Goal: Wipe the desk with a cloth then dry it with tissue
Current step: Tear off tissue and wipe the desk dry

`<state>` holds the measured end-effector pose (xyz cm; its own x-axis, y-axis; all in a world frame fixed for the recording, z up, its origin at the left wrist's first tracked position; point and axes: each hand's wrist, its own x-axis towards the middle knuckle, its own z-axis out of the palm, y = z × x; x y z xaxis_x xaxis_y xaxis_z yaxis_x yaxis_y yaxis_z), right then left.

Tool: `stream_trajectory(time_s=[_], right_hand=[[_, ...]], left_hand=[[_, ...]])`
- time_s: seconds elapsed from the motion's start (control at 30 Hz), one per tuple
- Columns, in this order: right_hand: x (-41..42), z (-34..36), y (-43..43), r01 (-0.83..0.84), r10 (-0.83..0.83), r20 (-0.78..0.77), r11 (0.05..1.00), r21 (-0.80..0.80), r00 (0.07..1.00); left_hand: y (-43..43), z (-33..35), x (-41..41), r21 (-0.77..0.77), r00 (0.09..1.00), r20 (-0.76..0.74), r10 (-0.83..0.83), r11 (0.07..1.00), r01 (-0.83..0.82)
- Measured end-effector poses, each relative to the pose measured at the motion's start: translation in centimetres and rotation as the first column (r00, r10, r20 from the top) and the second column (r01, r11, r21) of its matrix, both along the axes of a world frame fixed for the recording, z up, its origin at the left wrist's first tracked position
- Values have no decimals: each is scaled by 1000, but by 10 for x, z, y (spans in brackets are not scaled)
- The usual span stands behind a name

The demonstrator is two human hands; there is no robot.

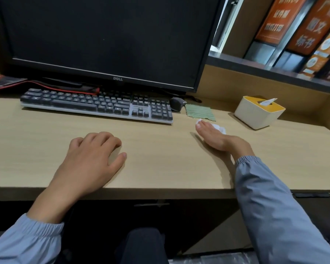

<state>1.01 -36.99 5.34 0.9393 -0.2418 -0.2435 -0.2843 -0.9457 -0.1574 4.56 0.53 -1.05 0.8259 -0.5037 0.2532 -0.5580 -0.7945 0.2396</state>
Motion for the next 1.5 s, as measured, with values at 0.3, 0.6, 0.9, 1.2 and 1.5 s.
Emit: stream_trajectory(time_s=[0.3,0.6,0.9,1.2,1.5], right_hand=[[11,-16,-17,64,-64,-3,996,62,998],[-95,-15,27,27,-29,14,992,126,999],[-182,-30,72,-29,21,83,995,90,996],[-176,-35,121,-204,200,91,979,29,975],[-110,-26,108,-176,177,9,973,147,984]], left_hand=[[-1,1,0,-20,1000,2,8,1000,-8],[-1,1,-1,-29,1000,10,13,1000,-13],[-2,3,-3,-23,1000,4,14,1000,-14],[-3,4,-2,4,1000,-14,16,1000,-16],[0,2,-3,14,1000,-21,9,1000,-8]])
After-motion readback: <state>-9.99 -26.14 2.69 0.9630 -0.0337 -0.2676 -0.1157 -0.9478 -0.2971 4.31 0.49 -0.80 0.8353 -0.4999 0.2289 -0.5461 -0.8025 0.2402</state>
